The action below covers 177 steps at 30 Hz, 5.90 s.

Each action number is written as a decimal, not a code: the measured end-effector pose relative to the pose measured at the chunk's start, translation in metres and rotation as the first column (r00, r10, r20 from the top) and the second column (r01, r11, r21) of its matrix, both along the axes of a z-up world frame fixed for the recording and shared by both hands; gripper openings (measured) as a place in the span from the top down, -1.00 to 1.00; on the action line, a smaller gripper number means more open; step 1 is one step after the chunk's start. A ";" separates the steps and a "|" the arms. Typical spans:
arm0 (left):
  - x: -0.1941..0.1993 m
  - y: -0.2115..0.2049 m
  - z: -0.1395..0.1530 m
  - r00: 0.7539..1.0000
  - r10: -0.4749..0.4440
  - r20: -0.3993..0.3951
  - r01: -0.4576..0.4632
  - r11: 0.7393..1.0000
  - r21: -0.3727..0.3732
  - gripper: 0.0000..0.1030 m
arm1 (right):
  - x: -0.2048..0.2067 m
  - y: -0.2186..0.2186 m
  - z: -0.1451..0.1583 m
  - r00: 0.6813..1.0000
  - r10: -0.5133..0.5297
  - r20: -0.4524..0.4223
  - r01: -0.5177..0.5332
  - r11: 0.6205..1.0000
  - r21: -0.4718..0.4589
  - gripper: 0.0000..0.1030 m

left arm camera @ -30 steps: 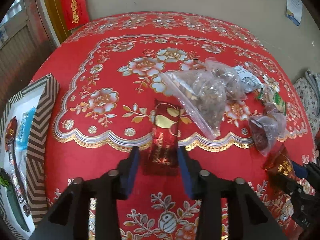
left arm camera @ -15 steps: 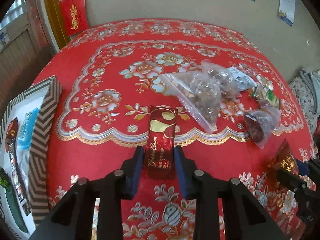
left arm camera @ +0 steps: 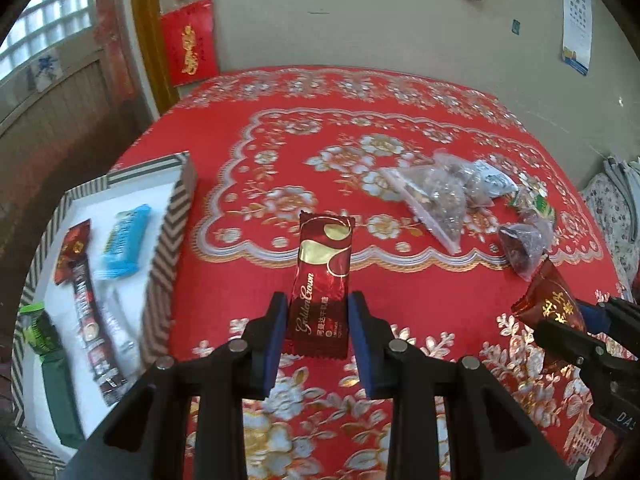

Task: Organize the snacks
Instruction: 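Grasp the red Golden Crown candy with left tool while right tool grasps brown candy, then carry both candies into the white tray and open both tools, then move both tools back toward the clear nut bags, then grasp a clear nut bag with left tool while right tool grasps a dark nut bag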

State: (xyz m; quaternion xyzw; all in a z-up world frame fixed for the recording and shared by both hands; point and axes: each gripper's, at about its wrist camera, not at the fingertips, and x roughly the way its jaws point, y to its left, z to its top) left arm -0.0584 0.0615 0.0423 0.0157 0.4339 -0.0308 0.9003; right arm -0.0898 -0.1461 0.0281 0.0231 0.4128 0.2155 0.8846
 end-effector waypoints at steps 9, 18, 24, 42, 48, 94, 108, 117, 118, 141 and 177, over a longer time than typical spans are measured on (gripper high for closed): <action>-0.015 0.031 0.011 0.996 0.058 0.064 -0.058 0.998 0.006 0.35 | 0.001 0.042 0.013 0.999 0.043 0.032 -0.043 0.999 -0.005 0.34; -0.030 0.064 0.020 0.987 0.116 0.112 -0.117 0.993 0.007 0.35 | 0.001 0.086 0.017 0.994 0.102 0.037 -0.102 0.995 -0.022 0.34; -0.040 0.091 0.026 0.974 0.173 0.146 -0.177 0.984 0.017 0.35 | 0.002 0.119 0.026 0.986 0.158 0.051 -0.157 0.987 -0.034 0.34; -0.066 0.182 0.013 0.936 0.329 0.123 -0.332 0.943 0.002 0.35 | 0.016 0.212 0.033 0.957 0.284 0.050 -0.282 0.958 -0.055 0.34; -0.066 0.197 0.003 0.927 0.362 0.100 -0.363 0.932 -0.012 0.35 | 0.033 0.254 0.031 0.944 0.326 0.048 -0.322 0.943 -0.079 0.34; -0.030 0.085 0.031 0.977 0.170 0.133 -0.152 0.979 -0.132 -0.66 | 0.012 0.110 0.038 0.991 0.064 0.115 -0.069 0.997 0.038 0.08; -0.006 -0.004 0.023 0.998 0.014 0.061 -0.007 0.994 -0.108 -0.68 | 0.007 0.020 0.045 0.987 -0.093 0.132 0.081 0.993 0.091 0.08; 0.018 -0.034 0.016 1.000 -0.010 0.006 0.011 0.995 -0.096 -0.74 | 0.019 -0.033 0.030 0.978 -0.189 0.091 0.179 0.978 0.109 0.08; 0.022 -0.037 0.015 1.000 -0.013 0.000 0.013 0.996 -0.093 -0.75 | 0.021 -0.039 0.027 0.976 -0.201 0.085 0.191 0.976 0.109 0.08; 0.073 -0.075 0.002 0.999 0.008 -0.051 -0.012 0.998 -0.069 -0.75 | 0.045 -0.083 0.023 0.966 -0.257 0.033 0.253 0.963 0.090 0.08; 0.121 -0.099 -0.018 0.992 -0.027 -0.120 0.015 0.995 -0.103 -0.77 | 0.064 -0.110 0.009 0.942 -0.331 -0.057 0.336 0.931 0.141 -0.03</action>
